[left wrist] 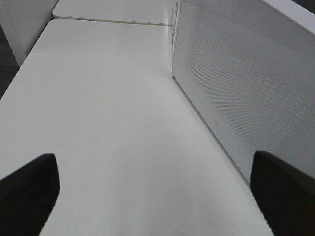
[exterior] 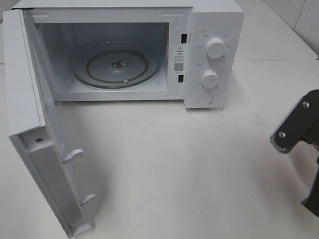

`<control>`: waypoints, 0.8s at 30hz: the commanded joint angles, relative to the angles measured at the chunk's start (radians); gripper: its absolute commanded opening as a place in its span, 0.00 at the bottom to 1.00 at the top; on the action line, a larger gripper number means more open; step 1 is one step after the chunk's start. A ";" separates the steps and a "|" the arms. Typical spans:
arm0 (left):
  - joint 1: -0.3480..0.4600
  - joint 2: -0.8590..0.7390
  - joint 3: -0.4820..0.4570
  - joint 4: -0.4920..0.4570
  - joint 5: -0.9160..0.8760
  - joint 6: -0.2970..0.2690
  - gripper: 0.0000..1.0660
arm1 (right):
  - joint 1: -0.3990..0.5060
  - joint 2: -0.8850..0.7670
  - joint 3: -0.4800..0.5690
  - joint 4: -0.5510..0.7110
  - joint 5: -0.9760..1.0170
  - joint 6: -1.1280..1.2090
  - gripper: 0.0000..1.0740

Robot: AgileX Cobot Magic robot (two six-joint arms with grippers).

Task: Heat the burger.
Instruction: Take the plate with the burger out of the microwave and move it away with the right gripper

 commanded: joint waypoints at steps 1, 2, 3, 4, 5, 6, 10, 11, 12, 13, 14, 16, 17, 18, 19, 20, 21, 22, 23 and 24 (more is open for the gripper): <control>0.003 -0.016 0.001 -0.007 -0.002 0.000 0.92 | 0.002 0.061 -0.033 -0.075 0.077 0.112 0.00; 0.003 -0.016 0.001 -0.007 -0.002 0.000 0.92 | 0.002 0.084 -0.044 -0.075 0.090 0.138 0.00; 0.003 -0.016 0.001 -0.007 -0.002 0.000 0.92 | -0.001 0.132 -0.062 -0.076 0.110 0.184 0.00; 0.003 -0.016 0.001 -0.007 -0.002 0.000 0.92 | -0.001 0.132 -0.062 -0.076 0.110 0.184 0.00; 0.003 -0.016 0.001 -0.007 -0.002 0.000 0.92 | -0.001 0.156 -0.073 -0.076 0.116 0.205 0.00; 0.003 -0.016 0.001 -0.007 -0.002 0.000 0.92 | -0.001 0.201 -0.087 -0.077 0.123 0.245 0.00; 0.003 -0.016 0.001 -0.007 -0.002 0.000 0.92 | -0.001 0.256 -0.103 -0.076 0.124 0.297 0.00; 0.003 -0.016 0.001 -0.007 -0.002 0.000 0.92 | -0.004 0.287 -0.106 -0.076 0.123 0.325 0.00; 0.003 -0.016 0.001 -0.007 -0.002 0.000 0.92 | -0.004 0.287 -0.106 -0.076 0.123 0.325 0.00; 0.003 -0.016 0.001 -0.007 -0.002 0.000 0.92 | -0.020 0.315 -0.106 -0.076 0.112 0.354 0.00; 0.003 -0.016 0.001 -0.007 -0.002 0.000 0.92 | -0.030 0.330 -0.106 -0.076 0.108 0.371 0.00; 0.003 -0.016 0.001 -0.007 -0.002 0.000 0.92 | -0.054 0.356 -0.106 -0.076 0.099 0.396 0.00; 0.003 -0.016 0.001 -0.007 -0.002 0.000 0.92 | -0.068 0.371 -0.106 -0.076 0.092 0.403 0.00; 0.003 -0.016 0.001 -0.007 -0.002 0.000 0.92 | -0.068 0.371 -0.106 -0.076 0.092 0.403 0.00; 0.003 -0.016 0.001 -0.007 -0.002 0.000 0.92 | -0.093 0.394 -0.106 -0.077 0.070 0.409 0.00; 0.003 -0.016 0.001 -0.007 -0.002 0.000 0.92 | -0.106 0.407 -0.106 -0.079 0.058 0.418 0.00; 0.003 -0.016 0.001 -0.007 -0.002 0.000 0.92 | -0.106 0.407 -0.106 -0.079 0.058 0.418 0.00; 0.003 -0.016 0.001 -0.007 -0.002 0.000 0.92 | -0.130 0.435 -0.106 -0.083 0.032 0.436 0.00; 0.003 -0.016 0.001 -0.007 -0.002 0.000 0.92 | -0.130 0.435 -0.106 -0.083 0.032 0.436 0.00; 0.003 -0.016 0.001 -0.007 -0.002 0.000 0.92 | -0.151 0.461 -0.106 -0.090 0.007 0.459 0.00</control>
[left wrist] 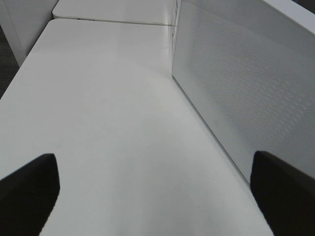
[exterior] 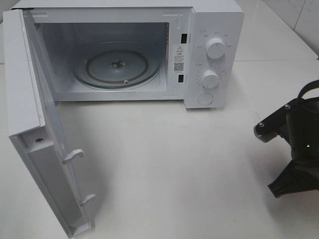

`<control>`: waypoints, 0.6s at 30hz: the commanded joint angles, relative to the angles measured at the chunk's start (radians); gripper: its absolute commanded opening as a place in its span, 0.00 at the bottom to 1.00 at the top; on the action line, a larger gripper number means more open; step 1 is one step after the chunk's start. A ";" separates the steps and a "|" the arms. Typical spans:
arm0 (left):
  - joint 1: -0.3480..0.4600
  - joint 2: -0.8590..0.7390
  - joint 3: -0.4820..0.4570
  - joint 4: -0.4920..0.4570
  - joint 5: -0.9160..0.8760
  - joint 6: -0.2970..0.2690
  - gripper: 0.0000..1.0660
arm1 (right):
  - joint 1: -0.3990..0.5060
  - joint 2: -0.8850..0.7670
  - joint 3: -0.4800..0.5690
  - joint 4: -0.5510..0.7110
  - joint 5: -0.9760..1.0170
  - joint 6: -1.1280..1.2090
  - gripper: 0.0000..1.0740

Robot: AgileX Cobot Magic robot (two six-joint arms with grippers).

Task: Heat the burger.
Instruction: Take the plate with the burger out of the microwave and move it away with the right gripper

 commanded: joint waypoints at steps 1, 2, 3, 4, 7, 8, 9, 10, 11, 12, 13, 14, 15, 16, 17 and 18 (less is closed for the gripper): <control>0.003 -0.016 0.001 -0.007 -0.002 0.000 0.92 | -0.037 0.046 -0.003 -0.072 0.001 0.045 0.00; 0.003 -0.016 0.001 -0.007 -0.002 0.000 0.92 | -0.037 0.046 -0.003 -0.072 0.001 0.045 0.00; 0.003 -0.016 0.001 -0.007 -0.002 0.000 0.92 | -0.048 0.072 -0.003 -0.086 -0.014 0.074 0.01; 0.003 -0.016 0.001 -0.007 -0.002 0.000 0.92 | -0.048 0.072 -0.003 -0.086 -0.014 0.074 0.01; 0.003 -0.016 0.001 -0.007 -0.002 0.000 0.92 | -0.063 0.114 -0.003 -0.106 -0.044 0.114 0.01; 0.003 -0.016 0.001 -0.007 -0.002 0.000 0.92 | -0.065 0.141 -0.003 -0.116 -0.059 0.139 0.02; 0.003 -0.016 0.001 -0.007 -0.002 0.000 0.92 | -0.065 0.141 -0.003 -0.116 -0.059 0.139 0.02; 0.003 -0.016 0.001 -0.007 -0.002 0.000 0.92 | -0.065 0.165 -0.003 -0.133 -0.068 0.174 0.03; 0.003 -0.016 0.001 -0.007 -0.002 0.000 0.92 | -0.065 0.179 -0.003 -0.141 -0.074 0.188 0.03; 0.003 -0.016 0.001 -0.007 -0.002 0.000 0.92 | -0.065 0.179 -0.003 -0.141 -0.074 0.188 0.03; 0.003 -0.016 0.001 -0.007 -0.002 0.000 0.92 | -0.065 0.200 -0.003 -0.150 -0.084 0.212 0.04; 0.003 -0.016 0.001 -0.007 -0.002 0.000 0.92 | -0.065 0.200 -0.003 -0.150 -0.084 0.212 0.04; 0.003 -0.016 0.001 -0.007 -0.002 0.000 0.92 | -0.065 0.213 -0.003 -0.151 -0.100 0.226 0.06; 0.003 -0.016 0.001 -0.007 -0.002 0.000 0.92 | -0.065 0.212 -0.003 -0.151 -0.112 0.227 0.08; 0.003 -0.016 0.001 -0.007 -0.002 0.000 0.92 | -0.065 0.212 -0.003 -0.151 -0.112 0.227 0.08; 0.003 -0.016 0.001 -0.007 -0.002 0.000 0.92 | -0.065 0.209 -0.007 -0.154 -0.126 0.227 0.11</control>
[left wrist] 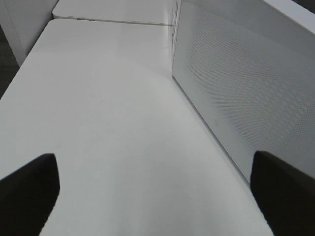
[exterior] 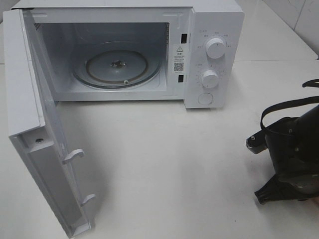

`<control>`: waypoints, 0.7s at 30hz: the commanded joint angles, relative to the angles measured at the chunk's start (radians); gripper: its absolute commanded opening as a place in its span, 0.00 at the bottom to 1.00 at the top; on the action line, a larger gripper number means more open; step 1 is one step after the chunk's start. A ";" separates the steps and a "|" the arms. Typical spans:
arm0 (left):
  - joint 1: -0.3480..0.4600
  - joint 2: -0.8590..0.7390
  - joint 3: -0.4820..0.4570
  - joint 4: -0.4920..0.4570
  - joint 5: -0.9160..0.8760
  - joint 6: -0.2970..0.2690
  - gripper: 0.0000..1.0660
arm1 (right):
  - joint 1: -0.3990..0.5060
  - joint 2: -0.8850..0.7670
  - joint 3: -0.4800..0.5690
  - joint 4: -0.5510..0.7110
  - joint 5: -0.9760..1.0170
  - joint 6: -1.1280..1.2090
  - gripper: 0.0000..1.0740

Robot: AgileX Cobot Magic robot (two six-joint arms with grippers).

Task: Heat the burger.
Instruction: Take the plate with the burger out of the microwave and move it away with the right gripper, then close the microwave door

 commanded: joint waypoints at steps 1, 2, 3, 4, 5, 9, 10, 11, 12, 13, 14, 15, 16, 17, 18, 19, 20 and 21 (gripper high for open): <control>0.003 -0.016 0.001 -0.007 -0.002 0.000 0.92 | -0.005 0.000 -0.017 -0.041 0.028 0.010 0.16; 0.003 -0.016 0.001 -0.007 -0.002 0.000 0.92 | -0.005 0.000 -0.017 -0.041 0.028 0.010 0.16; 0.003 -0.016 0.001 -0.007 -0.002 0.000 0.92 | -0.005 0.000 -0.026 -0.040 0.029 0.004 0.20; 0.003 -0.016 0.001 -0.007 -0.002 0.000 0.92 | -0.005 0.000 -0.026 -0.040 0.029 0.004 0.20; 0.003 -0.016 0.001 -0.007 -0.002 0.000 0.92 | -0.005 0.000 -0.042 -0.030 0.029 -0.016 0.28; 0.003 -0.016 0.001 -0.007 -0.002 0.000 0.92 | -0.004 -0.004 -0.083 0.059 0.034 -0.123 0.45; 0.003 -0.016 0.001 -0.007 -0.002 0.000 0.92 | -0.004 -0.004 -0.083 0.059 0.034 -0.123 0.45; 0.003 -0.016 0.001 -0.007 -0.002 0.000 0.92 | -0.004 -0.012 -0.089 0.076 0.033 -0.143 0.47; 0.003 -0.016 0.001 -0.007 -0.002 0.000 0.92 | -0.004 -0.012 -0.089 0.076 0.033 -0.143 0.47; 0.003 -0.016 0.001 -0.007 -0.002 0.000 0.92 | -0.003 -0.039 -0.094 0.117 0.029 -0.176 0.51; 0.003 -0.016 0.001 -0.007 -0.002 0.000 0.92 | -0.003 -0.039 -0.094 0.117 0.029 -0.176 0.51; 0.003 -0.016 0.001 -0.007 -0.002 0.000 0.92 | -0.003 -0.087 -0.094 0.147 0.023 -0.208 0.52; 0.003 -0.016 0.001 -0.007 -0.002 0.000 0.92 | -0.003 -0.111 -0.094 0.162 0.022 -0.225 0.53; 0.003 -0.016 0.001 -0.007 -0.002 0.000 0.92 | -0.003 -0.111 -0.094 0.162 0.022 -0.225 0.53; 0.003 -0.016 0.001 -0.007 -0.002 0.000 0.92 | -0.003 -0.178 -0.094 0.199 0.020 -0.275 0.53; 0.003 -0.016 0.001 -0.007 -0.002 0.000 0.92 | -0.003 -0.209 -0.095 0.219 0.014 -0.301 0.53; 0.003 -0.016 0.001 -0.007 -0.002 0.000 0.92 | -0.003 -0.209 -0.095 0.219 0.014 -0.301 0.53; 0.003 -0.016 0.001 -0.007 -0.002 0.000 0.92 | -0.003 -0.289 -0.095 0.274 0.001 -0.377 0.55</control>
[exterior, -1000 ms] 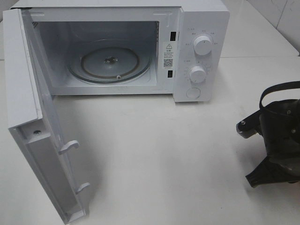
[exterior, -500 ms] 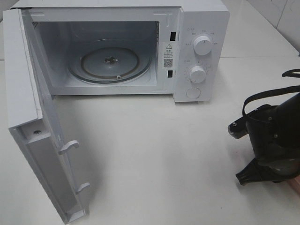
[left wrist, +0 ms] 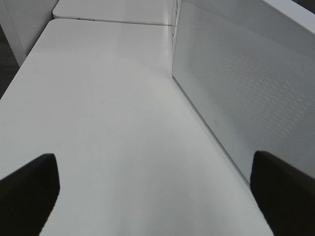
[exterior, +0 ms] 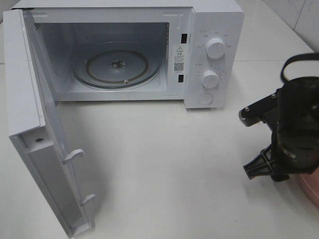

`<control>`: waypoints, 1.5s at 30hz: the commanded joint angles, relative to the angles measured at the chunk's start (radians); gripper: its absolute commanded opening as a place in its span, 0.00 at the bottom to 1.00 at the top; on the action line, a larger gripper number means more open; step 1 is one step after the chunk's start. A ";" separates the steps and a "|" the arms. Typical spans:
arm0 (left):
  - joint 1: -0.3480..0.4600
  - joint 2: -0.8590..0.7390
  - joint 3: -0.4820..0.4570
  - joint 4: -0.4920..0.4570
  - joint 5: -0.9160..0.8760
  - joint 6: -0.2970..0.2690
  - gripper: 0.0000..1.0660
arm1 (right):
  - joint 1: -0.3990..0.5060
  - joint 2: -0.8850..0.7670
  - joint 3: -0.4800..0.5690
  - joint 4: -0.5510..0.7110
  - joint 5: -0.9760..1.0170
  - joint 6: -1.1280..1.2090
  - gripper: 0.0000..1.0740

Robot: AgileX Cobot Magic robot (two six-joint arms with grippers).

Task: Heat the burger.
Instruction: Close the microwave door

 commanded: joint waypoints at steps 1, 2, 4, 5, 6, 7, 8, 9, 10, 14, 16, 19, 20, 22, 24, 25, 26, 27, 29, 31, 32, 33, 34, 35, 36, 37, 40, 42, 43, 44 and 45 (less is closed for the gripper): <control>0.003 -0.016 0.001 -0.007 -0.002 0.000 0.92 | -0.003 -0.174 -0.002 0.145 -0.021 -0.213 0.59; 0.003 -0.016 0.001 -0.007 -0.002 0.000 0.92 | -0.003 -0.174 -0.002 0.145 -0.021 -0.213 0.59; 0.003 -0.016 0.001 -0.007 -0.002 0.000 0.92 | -0.003 -0.205 -0.002 0.178 -0.029 -0.277 0.61; 0.003 -0.016 0.001 -0.007 -0.002 0.000 0.92 | -0.003 -0.270 -0.002 0.264 -0.043 -0.399 0.68; 0.003 -0.016 0.001 -0.007 -0.002 0.000 0.92 | -0.003 -0.336 -0.002 0.373 -0.050 -0.530 0.75; 0.003 -0.016 0.001 -0.007 -0.002 0.000 0.92 | -0.003 -0.336 -0.002 0.373 -0.050 -0.530 0.75; 0.003 -0.016 0.001 -0.007 -0.002 0.000 0.92 | -0.003 -0.367 -0.002 0.422 -0.051 -0.579 0.77; 0.003 -0.016 0.001 -0.007 -0.002 0.000 0.92 | -0.003 -0.419 -0.002 0.501 -0.046 -0.692 0.80; 0.003 -0.016 0.001 -0.007 -0.002 0.000 0.92 | -0.003 -0.419 -0.002 0.501 -0.046 -0.692 0.80; 0.003 -0.016 0.001 -0.007 -0.002 0.000 0.92 | -0.003 -0.523 -0.002 0.617 0.000 -0.834 0.79; 0.003 -0.016 0.001 -0.007 -0.002 0.000 0.92 | -0.003 -0.568 -0.002 0.648 0.038 -0.871 0.78; 0.003 -0.016 0.001 -0.007 -0.002 0.000 0.92 | -0.003 -0.635 -0.002 0.662 0.104 -0.896 0.78; 0.003 -0.016 0.001 -0.007 -0.002 0.000 0.92 | -0.003 -0.635 -0.002 0.662 0.104 -0.896 0.78; 0.003 -0.016 0.001 -0.007 -0.002 0.000 0.92 | -0.003 -0.719 -0.002 0.673 0.187 -0.916 0.75; 0.003 -0.016 0.001 -0.007 -0.002 0.000 0.92 | -0.003 -0.744 -0.002 0.673 0.206 -0.928 0.74; 0.003 -0.016 0.001 -0.007 -0.002 0.000 0.92 | -0.003 -0.795 -0.002 0.681 0.235 -0.941 0.72; 0.003 -0.016 0.001 -0.007 -0.002 0.000 0.92 | -0.003 -0.795 -0.002 0.681 0.235 -0.941 0.72; 0.003 -0.016 0.001 -0.007 -0.002 0.000 0.92 | -0.003 -0.841 -0.002 0.693 0.259 -0.949 0.72; 0.003 -0.016 0.001 -0.007 -0.002 0.000 0.92 | -0.003 -0.867 -0.002 0.699 0.272 -0.950 0.72; 0.003 -0.016 0.001 -0.007 -0.002 0.000 0.92 | -0.003 -0.910 -0.002 0.701 0.292 -0.950 0.71; 0.003 -0.016 0.001 -0.007 -0.002 0.000 0.92 | -0.003 -0.933 -0.002 0.701 0.303 -0.949 0.71; 0.003 -0.016 0.001 -0.007 -0.002 0.000 0.92 | -0.003 -0.978 -0.002 0.704 0.319 -0.948 0.71; 0.003 -0.016 0.001 -0.007 -0.002 0.000 0.92 | -0.003 -1.000 -0.002 0.706 0.327 -0.948 0.71; 0.003 -0.016 0.001 -0.007 -0.002 0.000 0.92 | -0.003 -1.000 -0.002 0.706 0.327 -0.948 0.71; 0.003 -0.016 0.001 -0.007 -0.002 0.000 0.92 | -0.003 -1.043 -0.002 0.706 0.338 -0.943 0.71; 0.003 -0.016 0.001 -0.007 -0.002 0.000 0.92 | -0.003 -1.043 -0.002 0.706 0.338 -0.943 0.71; 0.003 -0.016 0.001 -0.007 -0.002 0.000 0.92 | -0.007 -1.108 -0.001 0.706 0.346 -0.940 0.71; 0.003 -0.016 0.001 -0.007 -0.002 0.000 0.92 | -0.051 -1.160 0.015 0.729 0.332 -0.941 0.71; 0.003 -0.016 0.001 -0.007 -0.002 0.000 0.92 | -0.051 -1.160 0.015 0.729 0.332 -0.941 0.71; 0.003 -0.016 0.001 -0.007 -0.002 0.000 0.92 | -0.092 -1.201 0.032 0.757 0.318 -0.946 0.71; 0.003 -0.016 0.001 -0.007 -0.002 0.000 0.92 | -0.110 -1.217 0.043 0.775 0.309 -0.953 0.71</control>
